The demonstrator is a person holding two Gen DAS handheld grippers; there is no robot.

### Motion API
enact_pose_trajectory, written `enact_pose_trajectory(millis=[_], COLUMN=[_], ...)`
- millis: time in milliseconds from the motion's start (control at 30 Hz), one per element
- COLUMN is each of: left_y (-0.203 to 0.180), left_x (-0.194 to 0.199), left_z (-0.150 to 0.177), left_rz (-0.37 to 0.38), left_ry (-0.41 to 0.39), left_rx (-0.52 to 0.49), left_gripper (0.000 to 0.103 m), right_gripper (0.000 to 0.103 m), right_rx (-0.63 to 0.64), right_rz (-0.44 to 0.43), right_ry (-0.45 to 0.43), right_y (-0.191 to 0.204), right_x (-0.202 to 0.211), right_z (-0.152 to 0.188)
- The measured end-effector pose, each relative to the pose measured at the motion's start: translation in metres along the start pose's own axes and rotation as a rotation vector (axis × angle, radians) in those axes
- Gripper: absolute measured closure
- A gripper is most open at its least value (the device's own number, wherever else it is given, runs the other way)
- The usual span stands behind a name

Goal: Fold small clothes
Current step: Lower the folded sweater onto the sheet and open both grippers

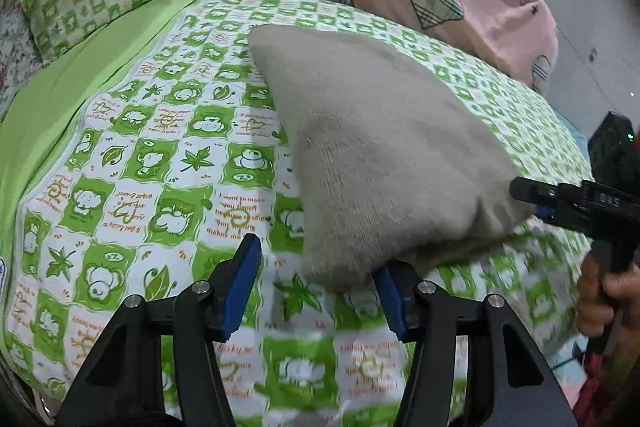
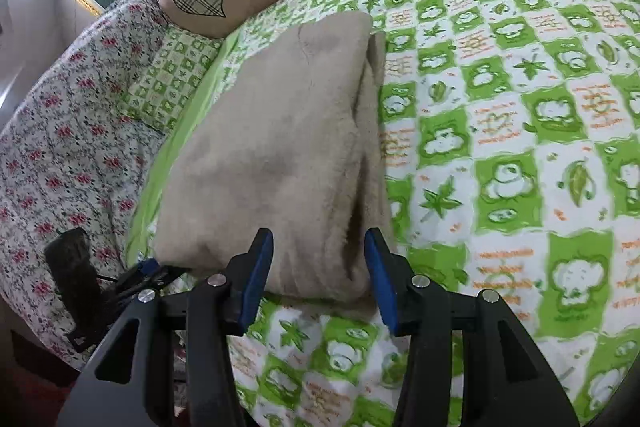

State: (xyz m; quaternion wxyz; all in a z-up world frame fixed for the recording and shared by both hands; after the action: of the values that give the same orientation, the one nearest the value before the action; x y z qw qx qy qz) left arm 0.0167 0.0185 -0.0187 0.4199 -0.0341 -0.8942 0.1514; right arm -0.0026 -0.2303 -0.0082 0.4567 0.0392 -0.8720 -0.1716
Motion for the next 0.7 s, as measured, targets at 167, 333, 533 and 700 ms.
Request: enact_pose_trajectory(millis=[167,333,533,700], left_y=[-0.005,-0.021,-0.021,-0.010], left_x=[0.001,0.009,-0.005,-0.006], left_z=[0.002,0.010,0.020,0.018], left_rz=[-0.120,-0.236,-0.243,-0.199], left_ry=[-0.038,-0.066,-0.001,0.035], left_rx=[0.024,-0.060,-0.053,-0.024], left_gripper=[0.093,0.095,0.096,0.094], right_gripper=[0.097,0.098,0.098,0.097], right_rx=[0.054,0.188,0.201,0.202], right_rz=[-0.010,0.069,0.205,0.242], right_ry=[0.010,-0.085,0.091,0.101], right_y=[0.016,0.030,-0.001,-0.007], right_x=[-0.003,0.038,-0.014,-0.020], right_z=[-0.009,-0.025,-0.001,0.003])
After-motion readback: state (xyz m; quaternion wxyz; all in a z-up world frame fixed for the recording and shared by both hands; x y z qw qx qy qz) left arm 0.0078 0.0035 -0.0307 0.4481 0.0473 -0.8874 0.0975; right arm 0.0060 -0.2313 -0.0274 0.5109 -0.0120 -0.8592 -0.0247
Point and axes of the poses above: each gripper's, at about its wrist camera, not at the fingertips, and x roughly against the way its jaws point, y to its left, z to its underside, the point moved 1 cm from there along -x, roughly the way its jaws point, and after that the axes turned 9 degrees about x, right-handed, at the moved point
